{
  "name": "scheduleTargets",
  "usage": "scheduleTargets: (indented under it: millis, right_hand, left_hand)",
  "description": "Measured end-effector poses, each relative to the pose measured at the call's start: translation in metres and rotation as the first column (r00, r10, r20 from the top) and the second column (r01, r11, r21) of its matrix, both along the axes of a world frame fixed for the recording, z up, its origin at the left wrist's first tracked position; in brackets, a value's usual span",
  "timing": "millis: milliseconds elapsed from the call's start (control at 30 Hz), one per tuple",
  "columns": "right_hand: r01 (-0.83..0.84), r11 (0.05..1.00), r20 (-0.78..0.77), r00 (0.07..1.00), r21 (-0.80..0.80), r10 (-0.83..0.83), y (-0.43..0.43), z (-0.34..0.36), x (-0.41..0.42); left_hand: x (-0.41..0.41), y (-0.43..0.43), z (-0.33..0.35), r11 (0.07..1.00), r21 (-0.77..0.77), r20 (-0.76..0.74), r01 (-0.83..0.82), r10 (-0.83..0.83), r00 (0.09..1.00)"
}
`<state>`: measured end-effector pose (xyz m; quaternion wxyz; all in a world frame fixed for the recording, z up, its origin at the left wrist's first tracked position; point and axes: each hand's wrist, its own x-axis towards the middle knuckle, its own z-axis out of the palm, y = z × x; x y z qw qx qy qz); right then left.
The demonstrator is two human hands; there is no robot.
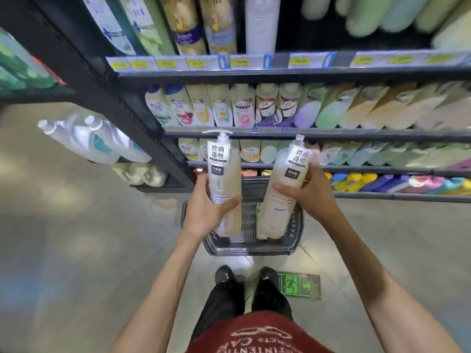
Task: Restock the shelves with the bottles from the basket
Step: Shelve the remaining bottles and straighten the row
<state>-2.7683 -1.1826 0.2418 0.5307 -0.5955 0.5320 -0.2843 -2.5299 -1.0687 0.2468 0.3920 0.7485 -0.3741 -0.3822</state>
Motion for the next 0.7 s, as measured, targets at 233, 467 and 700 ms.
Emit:
scheduleTargets:
  millis: [233, 467, 700]
  right_hand:
    - [0.014, 0.997, 0.117, 0.993, -0.081, -0.005, 0.001, 0.062, -0.015]
    - [0.01, 0.982, 0.12, 0.993, -0.188, 0.013, -0.005, 0.115, -0.014]
    - [0.078, 0.97, 0.124, 0.991, -0.229, -0.051, -0.019, 0.144, -0.009]
  left_hand:
    - [-0.029, -0.009, 0.064, 0.984, -0.176, 0.064, -0.025, 0.037, 0.997]
    - [-0.03, -0.032, 0.099, 0.96, -0.277, 0.096, 0.04, -0.013, 0.995]
    - [-0.015, -0.049, 0.119, 0.948, -0.309, 0.069, 0.072, -0.054, 0.996]
